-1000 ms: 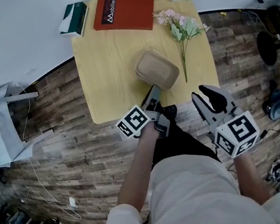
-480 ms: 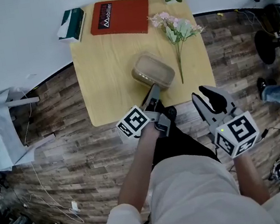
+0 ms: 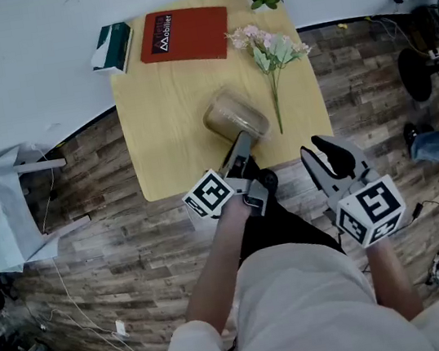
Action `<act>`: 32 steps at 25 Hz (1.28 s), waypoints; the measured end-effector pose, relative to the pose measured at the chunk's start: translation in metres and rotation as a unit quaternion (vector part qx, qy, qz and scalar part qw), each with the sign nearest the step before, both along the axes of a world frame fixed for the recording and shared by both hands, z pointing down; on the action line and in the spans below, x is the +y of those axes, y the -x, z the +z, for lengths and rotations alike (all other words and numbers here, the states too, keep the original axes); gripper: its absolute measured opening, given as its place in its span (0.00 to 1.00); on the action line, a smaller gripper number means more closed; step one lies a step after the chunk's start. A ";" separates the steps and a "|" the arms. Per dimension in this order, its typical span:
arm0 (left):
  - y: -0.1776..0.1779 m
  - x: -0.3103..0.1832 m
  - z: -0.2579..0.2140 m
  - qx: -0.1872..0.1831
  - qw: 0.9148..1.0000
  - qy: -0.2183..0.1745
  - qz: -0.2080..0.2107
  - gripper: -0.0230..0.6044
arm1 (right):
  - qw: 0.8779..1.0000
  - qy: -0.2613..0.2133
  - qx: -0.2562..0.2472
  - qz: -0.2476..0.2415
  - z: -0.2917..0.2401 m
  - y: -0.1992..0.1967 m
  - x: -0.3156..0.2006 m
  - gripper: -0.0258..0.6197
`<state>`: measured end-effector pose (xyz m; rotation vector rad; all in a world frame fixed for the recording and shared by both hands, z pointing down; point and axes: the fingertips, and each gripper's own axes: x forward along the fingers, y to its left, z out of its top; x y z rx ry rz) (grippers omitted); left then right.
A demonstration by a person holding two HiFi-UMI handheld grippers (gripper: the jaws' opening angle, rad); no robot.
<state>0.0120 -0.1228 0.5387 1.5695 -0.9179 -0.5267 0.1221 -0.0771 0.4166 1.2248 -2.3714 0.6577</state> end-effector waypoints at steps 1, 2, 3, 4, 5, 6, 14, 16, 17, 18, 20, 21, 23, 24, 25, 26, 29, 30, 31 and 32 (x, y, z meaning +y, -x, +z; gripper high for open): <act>-0.001 0.000 -0.003 0.001 1.000 -0.004 0.000 0.04 | 1.000 -0.001 -0.001 0.000 -0.001 -0.001 0.000 0.22; -0.002 0.000 -0.006 0.003 1.000 -0.008 0.001 0.04 | 1.000 -0.002 -0.001 0.000 -0.002 -0.001 0.001 0.22; -0.003 -0.001 -0.009 0.005 1.000 -0.012 0.001 0.04 | 1.000 -0.003 -0.002 0.000 -0.003 -0.002 0.001 0.22; -0.003 -0.001 -0.011 0.007 1.000 -0.015 0.001 0.04 | 1.000 -0.004 -0.003 -0.001 -0.003 -0.003 0.002 0.22; -0.004 -0.001 -0.013 0.008 1.000 -0.018 0.000 0.04 | 1.000 -0.005 -0.005 -0.001 -0.004 -0.003 0.002 0.22; -0.004 -0.001 -0.014 0.007 1.000 -0.019 0.000 0.04 | 1.000 -0.006 -0.006 -0.001 -0.005 -0.004 0.002 0.22; 0.000 0.001 -0.009 0.001 1.000 -0.007 -0.007 0.04 | 1.000 -0.008 -0.007 0.002 -0.007 -0.008 0.003 0.21; 0.002 0.001 -0.004 -0.006 1.000 0.001 -0.008 0.04 | 1.000 -0.008 -0.007 0.003 -0.006 -0.009 0.003 0.21; 0.003 0.000 -0.002 -0.010 1.000 0.003 -0.009 0.04 | 1.000 -0.009 -0.007 0.004 -0.006 -0.009 0.004 0.21; 0.004 -0.001 0.000 -0.016 1.000 0.005 -0.009 0.04 | 1.000 -0.009 -0.007 0.004 -0.006 -0.009 0.004 0.21; 0.006 -0.001 0.006 -0.028 1.000 0.012 -0.007 0.04 | 1.000 -0.008 -0.007 0.006 -0.006 -0.009 0.004 0.21; 0.006 -0.001 0.008 -0.031 0.999 0.016 -0.007 0.04 | 1.000 -0.008 -0.007 0.007 -0.006 -0.010 0.004 0.21; 0.007 -0.002 0.013 -0.038 0.999 0.024 -0.004 0.04 | 1.000 -0.006 -0.006 0.009 -0.006 -0.011 0.005 0.21; 0.007 -0.002 0.015 -0.042 0.999 0.029 -0.002 0.04 | 1.000 -0.005 -0.005 0.011 -0.005 -0.012 0.005 0.21; 0.007 -0.002 0.018 -0.046 0.998 0.034 0.000 0.04 | 1.000 -0.004 -0.005 0.013 -0.005 -0.013 0.005 0.21; 0.006 -0.002 0.021 -0.049 0.998 0.039 0.002 0.05 | 1.000 -0.003 -0.005 0.015 -0.004 -0.014 0.005 0.21; 0.003 -0.002 0.030 -0.050 0.997 0.050 0.012 0.13 | 1.000 -0.001 -0.004 0.023 -0.002 -0.017 0.004 0.21; 0.002 -0.002 0.032 -0.049 0.997 0.053 0.015 0.15 | 1.000 0.000 -0.004 0.025 -0.002 -0.018 0.004 0.21; 0.001 -0.003 0.034 -0.048 0.997 0.056 0.017 0.15 | 1.000 0.000 -0.004 0.028 -0.001 -0.019 0.004 0.21; -0.001 -0.003 0.036 -0.049 0.997 0.059 0.019 0.16 | 1.000 0.001 -0.004 0.031 -0.001 -0.021 0.004 0.21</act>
